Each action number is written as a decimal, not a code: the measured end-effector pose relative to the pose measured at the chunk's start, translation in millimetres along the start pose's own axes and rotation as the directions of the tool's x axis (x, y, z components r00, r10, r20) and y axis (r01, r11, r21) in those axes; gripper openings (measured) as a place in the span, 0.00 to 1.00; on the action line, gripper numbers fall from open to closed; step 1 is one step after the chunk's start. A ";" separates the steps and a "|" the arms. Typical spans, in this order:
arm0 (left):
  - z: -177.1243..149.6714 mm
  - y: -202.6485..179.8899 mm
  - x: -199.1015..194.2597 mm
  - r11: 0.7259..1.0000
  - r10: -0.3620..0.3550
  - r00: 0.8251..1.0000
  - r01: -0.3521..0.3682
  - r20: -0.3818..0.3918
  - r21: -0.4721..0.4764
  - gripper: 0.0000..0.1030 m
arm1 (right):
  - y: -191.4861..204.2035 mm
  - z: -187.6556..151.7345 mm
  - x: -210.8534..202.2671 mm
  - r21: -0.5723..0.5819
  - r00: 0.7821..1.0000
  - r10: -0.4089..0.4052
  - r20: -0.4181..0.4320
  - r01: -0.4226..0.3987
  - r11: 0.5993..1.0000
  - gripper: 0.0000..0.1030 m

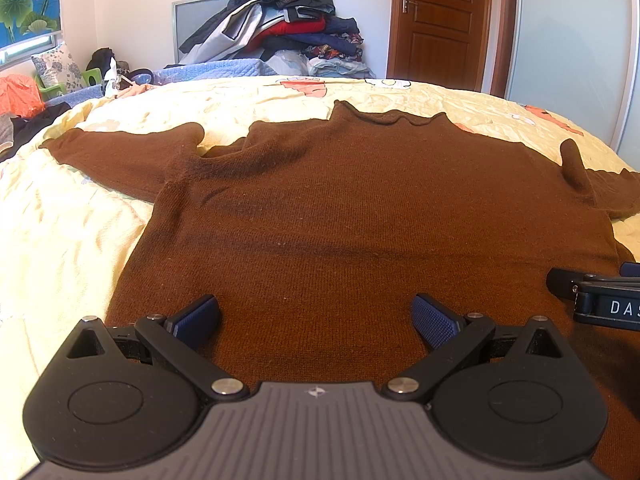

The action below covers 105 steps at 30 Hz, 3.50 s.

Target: Fold small clothes

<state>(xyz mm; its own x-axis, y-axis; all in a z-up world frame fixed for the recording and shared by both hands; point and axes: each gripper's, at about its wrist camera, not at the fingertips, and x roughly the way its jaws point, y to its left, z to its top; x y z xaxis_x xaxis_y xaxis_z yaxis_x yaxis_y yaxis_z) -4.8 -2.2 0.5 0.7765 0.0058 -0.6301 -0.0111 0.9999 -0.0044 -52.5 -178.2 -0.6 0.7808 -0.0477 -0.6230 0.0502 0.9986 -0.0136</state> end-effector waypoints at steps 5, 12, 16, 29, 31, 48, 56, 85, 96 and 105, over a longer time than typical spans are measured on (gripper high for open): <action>0.0 0.1 0.0 1.000 0.000 1.000 0.000 0.000 0.000 1.00 | -0.1 0.0 0.1 0.000 1.000 0.000 0.000 0.000 1.000 1.00; -0.1 0.2 0.0 1.000 0.000 1.000 0.000 0.000 0.000 1.00 | -0.1 -0.1 0.1 0.000 1.000 0.000 0.000 0.000 1.000 1.00; -0.1 0.2 0.0 1.000 0.000 1.000 0.000 0.000 0.000 1.00 | 0.0 -0.2 0.0 0.000 1.000 0.000 0.000 0.000 1.000 1.00; -0.3 0.3 -0.1 1.000 -0.001 1.000 0.001 0.000 -0.001 1.00 | 0.3 -0.4 -0.4 0.000 1.000 0.000 0.001 0.000 1.000 1.00; -0.2 0.3 0.0 1.000 -0.001 1.000 0.001 0.000 -0.001 1.00 | 0.3 -0.4 -0.4 0.000 1.000 0.000 0.001 0.000 1.000 1.00; -0.2 0.4 0.0 1.000 -0.001 1.000 0.001 0.001 -0.001 1.00 | 0.1 -0.3 -0.5 0.001 1.000 0.001 0.000 -0.001 1.000 1.00; -0.4 0.5 -0.1 1.000 -0.001 1.000 0.001 0.000 -0.001 1.00 | -0.9 0.5 -0.4 0.000 1.000 0.005 -0.003 -0.005 1.000 1.00; 0.2 -0.8 2.1 1.000 0.008 1.000 -0.008 0.000 -0.001 1.00 | -428.5 103.0 95.9 0.857 0.984 -0.007 0.177 -0.151 0.492 0.72; 1.2 -1.2 2.8 1.000 0.004 1.000 -0.004 0.000 -0.005 1.00 | -388.5 122.1 72.4 0.724 0.973 -0.090 0.211 -0.094 0.684 0.13; 1.8 -0.5 3.1 1.000 0.000 1.000 0.000 0.000 -0.007 1.00 | -77.8 152.4 0.9 0.097 0.778 0.549 0.304 -0.599 0.795 0.76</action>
<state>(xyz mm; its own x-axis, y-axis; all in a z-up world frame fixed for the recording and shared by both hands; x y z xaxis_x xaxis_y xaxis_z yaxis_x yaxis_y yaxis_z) -1.2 -2.6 0.0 0.7766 0.0057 -0.6300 -0.0154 0.9998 -0.0099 39.2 -259.0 119.1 0.8246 0.5053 -0.2542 -0.3673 0.8201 0.4387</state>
